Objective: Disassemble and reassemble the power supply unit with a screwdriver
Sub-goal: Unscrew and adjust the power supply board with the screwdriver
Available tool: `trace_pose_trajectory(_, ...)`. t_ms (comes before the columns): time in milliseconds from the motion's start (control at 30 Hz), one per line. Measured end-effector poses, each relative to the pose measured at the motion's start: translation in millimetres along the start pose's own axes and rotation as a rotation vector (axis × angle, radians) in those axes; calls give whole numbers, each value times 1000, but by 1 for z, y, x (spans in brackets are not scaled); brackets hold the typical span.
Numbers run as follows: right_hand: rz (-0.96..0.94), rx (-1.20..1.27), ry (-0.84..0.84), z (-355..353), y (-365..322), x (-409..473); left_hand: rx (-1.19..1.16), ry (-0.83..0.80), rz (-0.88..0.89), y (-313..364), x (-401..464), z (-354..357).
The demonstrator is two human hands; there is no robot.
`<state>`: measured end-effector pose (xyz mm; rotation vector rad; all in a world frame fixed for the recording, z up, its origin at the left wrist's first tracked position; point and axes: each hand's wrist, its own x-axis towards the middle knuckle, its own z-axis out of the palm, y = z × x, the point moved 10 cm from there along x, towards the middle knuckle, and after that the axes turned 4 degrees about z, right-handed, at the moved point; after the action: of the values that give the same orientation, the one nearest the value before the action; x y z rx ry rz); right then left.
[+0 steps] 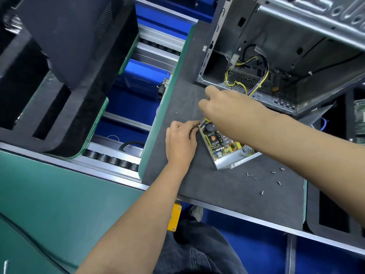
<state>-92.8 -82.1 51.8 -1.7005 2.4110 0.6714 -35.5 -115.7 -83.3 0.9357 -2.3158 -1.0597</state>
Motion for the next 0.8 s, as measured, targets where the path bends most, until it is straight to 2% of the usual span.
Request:
trace_pose_trajectory(133, 3, -93, 59, 3, -7, 2, 16, 9, 3, 0, -1, 0)
trace_pose_trajectory(233, 81, 38, 50, 3, 6, 1, 9, 9, 14, 3, -2, -2)
trace_pose_trajectory(367, 0, 61, 2, 5, 7, -1, -10, 7, 21, 4, -2, -3)
trace_pose_trajectory(533, -4, -78, 86, -2, 3, 5, -11, 9, 25, 5, -2, -3)
trace_pose_trajectory(667, 12, -57, 32, 2, 7, 9, -3, 9, 47, 7, -3, -5)
trace_pose_trajectory(800, -103, -111, -19, 8, 0, 9, -15, 10, 39, 7, -3, -5)
